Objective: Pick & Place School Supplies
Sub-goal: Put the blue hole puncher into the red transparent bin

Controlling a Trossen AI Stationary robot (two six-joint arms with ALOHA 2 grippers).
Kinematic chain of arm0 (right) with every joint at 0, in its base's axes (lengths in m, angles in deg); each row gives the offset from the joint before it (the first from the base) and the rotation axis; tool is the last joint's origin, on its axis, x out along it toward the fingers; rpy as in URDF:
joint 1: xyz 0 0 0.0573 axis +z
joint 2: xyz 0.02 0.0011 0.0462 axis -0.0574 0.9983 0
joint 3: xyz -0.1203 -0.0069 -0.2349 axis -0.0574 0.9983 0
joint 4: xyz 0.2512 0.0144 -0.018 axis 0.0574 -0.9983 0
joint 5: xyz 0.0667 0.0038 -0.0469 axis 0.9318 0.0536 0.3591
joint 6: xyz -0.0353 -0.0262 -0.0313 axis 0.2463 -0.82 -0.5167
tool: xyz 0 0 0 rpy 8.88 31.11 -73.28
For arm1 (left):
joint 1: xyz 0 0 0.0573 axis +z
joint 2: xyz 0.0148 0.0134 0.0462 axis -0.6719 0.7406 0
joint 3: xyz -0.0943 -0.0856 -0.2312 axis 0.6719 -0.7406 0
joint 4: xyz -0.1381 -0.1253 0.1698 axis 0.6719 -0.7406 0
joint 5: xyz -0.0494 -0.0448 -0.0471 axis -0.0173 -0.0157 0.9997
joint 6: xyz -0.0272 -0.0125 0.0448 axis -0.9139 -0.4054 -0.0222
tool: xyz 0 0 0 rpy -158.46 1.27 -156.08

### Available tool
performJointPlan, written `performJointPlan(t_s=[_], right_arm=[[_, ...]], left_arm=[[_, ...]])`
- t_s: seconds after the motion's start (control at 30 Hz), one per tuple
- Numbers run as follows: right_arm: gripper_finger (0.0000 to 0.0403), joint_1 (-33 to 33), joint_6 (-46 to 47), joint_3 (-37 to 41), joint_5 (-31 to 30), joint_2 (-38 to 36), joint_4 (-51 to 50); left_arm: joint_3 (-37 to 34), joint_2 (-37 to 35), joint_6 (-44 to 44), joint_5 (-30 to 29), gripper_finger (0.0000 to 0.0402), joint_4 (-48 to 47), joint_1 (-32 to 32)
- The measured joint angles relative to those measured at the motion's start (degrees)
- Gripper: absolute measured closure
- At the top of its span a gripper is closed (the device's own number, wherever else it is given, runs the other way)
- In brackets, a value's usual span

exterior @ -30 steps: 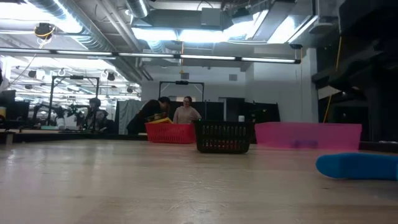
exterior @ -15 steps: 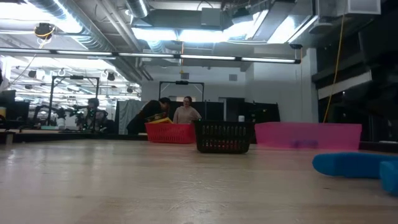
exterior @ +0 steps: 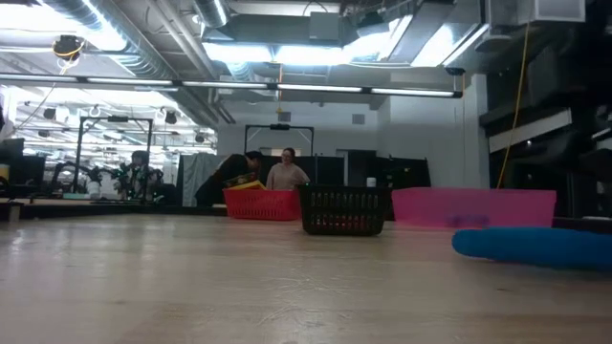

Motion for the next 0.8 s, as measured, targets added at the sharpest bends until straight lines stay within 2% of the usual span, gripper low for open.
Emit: performJointPlan(t_s=[0.37, 0.5, 0.57, 0.63, 0.8], right_arm=[[0.0307, -4.97, 14.48, -7.95, 0.3, 0.42, -3.3], [0.0307, -3.17, 22.9, -10.51, 0.27, -2.24, -8.62], [0.0307, -2.52, 29.06, -10.91, -4.07, -5.45, -8.95], [0.0307, -2.45, 36.19, -10.93, -11.73, -9.16, -10.78], [0.0307, -3.5, 53.25, -11.03, -37.34, -19.26, -18.39]], left_arm=[[0.0, 0.0, -0.93, -0.15, 0.0334, -1.79, -0.01], [0.0, 0.0, -2.29, -0.13, 0.0337, -4.38, 0.0], [0.0, 0.0, -2.53, -0.14, 0.0338, -5.23, -0.01], [0.0, 0.0, -2.53, -0.16, 0.0338, -5.61, 0.0], [0.0, 0.0, -2.29, -2.64, 0.0336, -5.68, 0.01]])
